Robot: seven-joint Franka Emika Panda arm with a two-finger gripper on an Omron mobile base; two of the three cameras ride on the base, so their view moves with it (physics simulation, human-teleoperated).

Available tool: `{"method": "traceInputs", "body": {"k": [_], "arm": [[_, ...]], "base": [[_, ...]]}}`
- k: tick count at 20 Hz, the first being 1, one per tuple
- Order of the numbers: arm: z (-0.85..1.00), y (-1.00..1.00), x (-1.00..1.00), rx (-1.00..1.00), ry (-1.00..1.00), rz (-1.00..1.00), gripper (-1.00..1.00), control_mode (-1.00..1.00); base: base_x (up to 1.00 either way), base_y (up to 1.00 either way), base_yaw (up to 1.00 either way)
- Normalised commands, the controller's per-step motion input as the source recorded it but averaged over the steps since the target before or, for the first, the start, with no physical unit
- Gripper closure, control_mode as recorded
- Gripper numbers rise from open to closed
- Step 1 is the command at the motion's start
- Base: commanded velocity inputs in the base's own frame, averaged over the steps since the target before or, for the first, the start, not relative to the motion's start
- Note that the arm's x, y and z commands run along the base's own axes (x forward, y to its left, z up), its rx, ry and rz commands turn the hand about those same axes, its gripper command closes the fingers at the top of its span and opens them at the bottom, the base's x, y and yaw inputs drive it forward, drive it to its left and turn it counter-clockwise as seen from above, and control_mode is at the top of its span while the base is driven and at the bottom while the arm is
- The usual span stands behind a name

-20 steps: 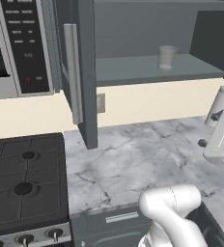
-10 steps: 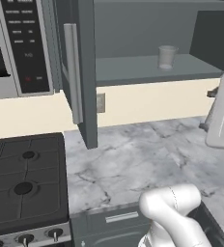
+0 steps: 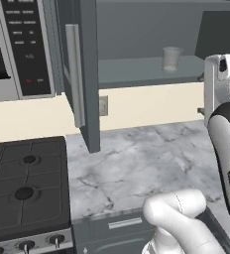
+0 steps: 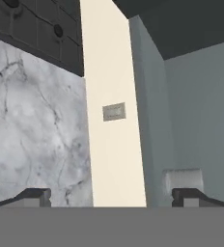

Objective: There is a bowl on the dining counter. Grab a lemon wedge from the fridge and place it in the bowl. Then get the liquor bottle and glass cup from the cabinet and place them next to the bowl.

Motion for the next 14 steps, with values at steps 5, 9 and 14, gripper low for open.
{"method": "traceInputs", "body": {"k": [5,9,14], "arm": [[0.00,0.00,0.48,-0.05,-0.02,0.00,-1.00,-1.00],[0.00,-0.05,0.40,-0.03,0.00,0.00,-1.00,-1.00],[-0.02,-0.17,0.24,0.00,0.00,0.00,-1.00,-1.00]], "base": [[0.00,0.00,0.00],[0.00,0.00,0.00],[0.00,0.00,0.00]]}}
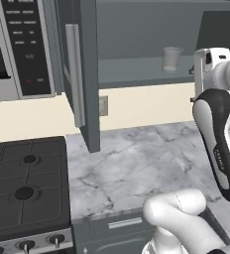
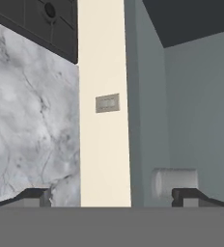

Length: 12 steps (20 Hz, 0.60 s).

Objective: There is a bowl on the dining counter. Grab a lemon wedge from the fridge and place it in the bowl. Then get the liquor bottle and glass cup from the cabinet and place them next to the bowl.

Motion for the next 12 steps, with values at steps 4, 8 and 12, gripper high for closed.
{"method": "traceInputs", "body": {"k": [4,8,12], "arm": [[-0.01,-0.04,0.00,0.00,0.01,0.00,-1.00,-1.00],[0.00,0.00,0.00,0.00,0.00,-0.01,-1.00,-1.00],[0.00,0.00,0.11,0.00,0.00,-0.01,-1.00,-1.00]], "base": [[0.00,0.00,0.00],[0.00,0.00,0.00],[0.00,0.00,0.00]]}}
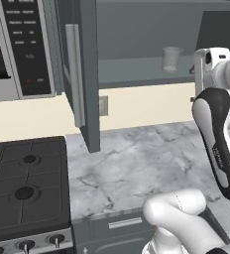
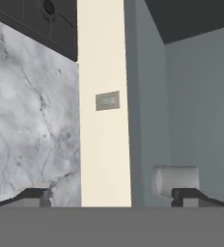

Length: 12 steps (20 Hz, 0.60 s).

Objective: There is a bowl on the dining counter. Grab a lemon wedge from the fridge and place it in the bowl. Then get the liquor bottle and glass cup from the cabinet and place them next to the bowl.

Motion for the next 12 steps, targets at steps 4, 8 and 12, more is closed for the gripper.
{"method": "traceInputs", "body": {"k": [4,8,12], "arm": [[0.00,0.00,0.38,0.00,0.00,0.00,-1.00,-1.00],[0.00,0.00,0.53,0.00,0.00,0.02,-1.00,-1.00],[0.01,0.00,0.50,0.00,0.00,0.07,-1.00,-1.00]], "base": [[0.00,0.00,0.00],[0.00,0.00,0.00],[0.00,0.00,0.00]]}}
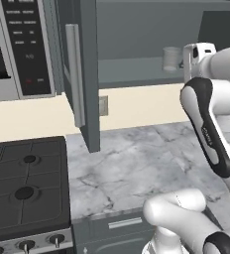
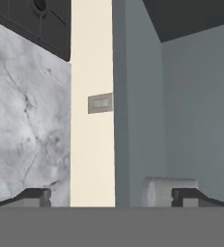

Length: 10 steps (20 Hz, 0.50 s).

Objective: There is a bowl on the dining counter. Grab a lemon wedge from the fridge and place it in the bowl. Then get the liquor bottle and glass cup from the cabinet and place them next to the bowl.

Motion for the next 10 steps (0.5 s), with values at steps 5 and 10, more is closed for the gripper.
{"method": "traceInputs", "body": {"k": [5,10], "arm": [[0.16,-0.01,0.36,0.00,0.00,0.06,-1.00,-1.00],[0.23,-0.20,0.04,0.00,-0.03,0.00,-1.00,-1.00]], "base": [[0.00,0.00,0.00],[0.00,0.00,0.00]]}}
